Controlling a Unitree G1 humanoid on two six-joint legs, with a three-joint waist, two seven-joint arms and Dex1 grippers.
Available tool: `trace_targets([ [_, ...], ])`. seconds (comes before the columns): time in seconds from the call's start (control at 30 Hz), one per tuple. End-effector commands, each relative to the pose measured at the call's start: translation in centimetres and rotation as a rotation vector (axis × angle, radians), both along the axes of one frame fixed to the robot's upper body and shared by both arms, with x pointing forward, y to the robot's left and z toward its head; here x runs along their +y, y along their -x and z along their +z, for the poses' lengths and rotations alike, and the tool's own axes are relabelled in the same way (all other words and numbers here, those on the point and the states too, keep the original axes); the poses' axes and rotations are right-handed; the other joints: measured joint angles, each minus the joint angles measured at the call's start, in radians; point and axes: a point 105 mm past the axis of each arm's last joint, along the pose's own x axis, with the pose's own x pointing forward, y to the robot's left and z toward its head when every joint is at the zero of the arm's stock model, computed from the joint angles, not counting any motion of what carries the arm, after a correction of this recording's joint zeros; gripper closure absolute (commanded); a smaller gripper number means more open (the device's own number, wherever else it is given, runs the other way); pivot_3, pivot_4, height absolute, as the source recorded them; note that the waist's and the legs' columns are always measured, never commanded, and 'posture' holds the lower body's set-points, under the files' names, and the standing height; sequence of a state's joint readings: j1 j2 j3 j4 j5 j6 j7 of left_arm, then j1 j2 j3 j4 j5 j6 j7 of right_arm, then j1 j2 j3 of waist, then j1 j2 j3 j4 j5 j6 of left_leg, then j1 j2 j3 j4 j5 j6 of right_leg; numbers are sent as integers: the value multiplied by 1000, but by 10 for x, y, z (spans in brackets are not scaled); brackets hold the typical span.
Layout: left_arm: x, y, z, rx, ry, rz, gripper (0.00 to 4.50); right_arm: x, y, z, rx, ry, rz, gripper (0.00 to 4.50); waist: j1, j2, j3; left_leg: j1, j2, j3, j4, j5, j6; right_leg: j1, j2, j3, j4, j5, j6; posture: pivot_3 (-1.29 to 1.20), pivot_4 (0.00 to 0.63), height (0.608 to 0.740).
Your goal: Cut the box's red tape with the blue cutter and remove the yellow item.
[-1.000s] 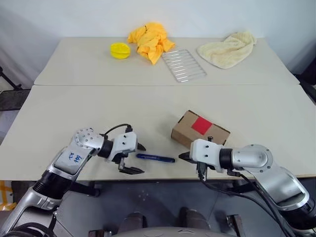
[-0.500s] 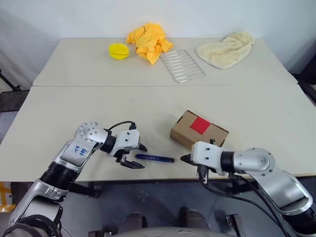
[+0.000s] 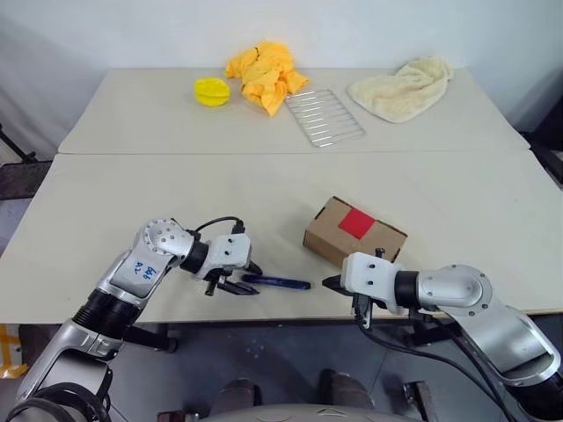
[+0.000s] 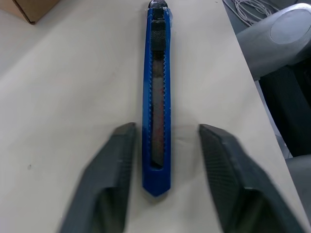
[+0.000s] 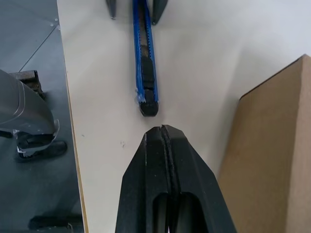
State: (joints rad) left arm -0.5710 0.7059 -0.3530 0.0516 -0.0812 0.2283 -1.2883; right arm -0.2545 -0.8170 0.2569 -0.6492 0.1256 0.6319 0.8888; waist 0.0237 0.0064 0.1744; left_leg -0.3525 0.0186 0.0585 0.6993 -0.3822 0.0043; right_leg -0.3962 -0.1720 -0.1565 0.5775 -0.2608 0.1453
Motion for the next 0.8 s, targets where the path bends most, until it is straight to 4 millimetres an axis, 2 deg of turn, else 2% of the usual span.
trace_targets([
  [0.03, 3, 14, -33, 106, -81, -10, 2517, 1, 4, 12, -52, -8, 19, 4500, 0, 0, 0, 0, 0, 0, 0, 0, 0, 0, 0, 0, 0, 0, 0, 0, 150, 740],
  [0.27, 1, 15, -39, 91, -105, -29, 2517, 1, 5, 13, -55, -5, 22, 4500, 3, 0, 0, 0, 0, 0, 0, 0, 0, 1, 0, 0, 0, 0, 0, 0, 150, 740],
  [0.33, 0, 14, -38, 85, -101, -28, 2872, 2, 5, 13, -56, -4, 23, 4500, 3, 0, -1, 1, 0, 0, 0, 0, 0, 1, 0, 0, 0, 0, 0, 0, 150, 740],
  [0.63, 1, 12, -40, 77, -112, -33, 2872, 2, 4, 15, -60, -5, 21, 4500, 4, 1, -1, 2, 0, 0, 1, 0, 0, 2, 0, 0, 0, 0, 0, 0, 150, 740],
  [0.67, 0, 13, -40, 79, -112, -35, 3257, 2, 4, 15, -60, -6, 22, 4500, 4, 1, -2, 2, 0, 0, 1, 0, 0, 2, 0, 0, 0, 0, 0, 0, 150, 740],
  [0.77, 0, 11, -40, 75, -110, -30, 3946, 2, 3, 15, -61, -6, 22, 4500, 5, 1, -2, 2, 0, 0, 1, 0, 0, 3, 0, 0, 0, 0, 0, 0, 150, 740],
  [0.8, 0, 11, -40, 75, -110, -28, 3946, 2, 2, 15, -61, -6, 22, 4500, 5, 1, -2, 2, 0, 0, 1, 0, 0, 3, 0, 0, 0, 0, 0, 0, 150, 740],
])
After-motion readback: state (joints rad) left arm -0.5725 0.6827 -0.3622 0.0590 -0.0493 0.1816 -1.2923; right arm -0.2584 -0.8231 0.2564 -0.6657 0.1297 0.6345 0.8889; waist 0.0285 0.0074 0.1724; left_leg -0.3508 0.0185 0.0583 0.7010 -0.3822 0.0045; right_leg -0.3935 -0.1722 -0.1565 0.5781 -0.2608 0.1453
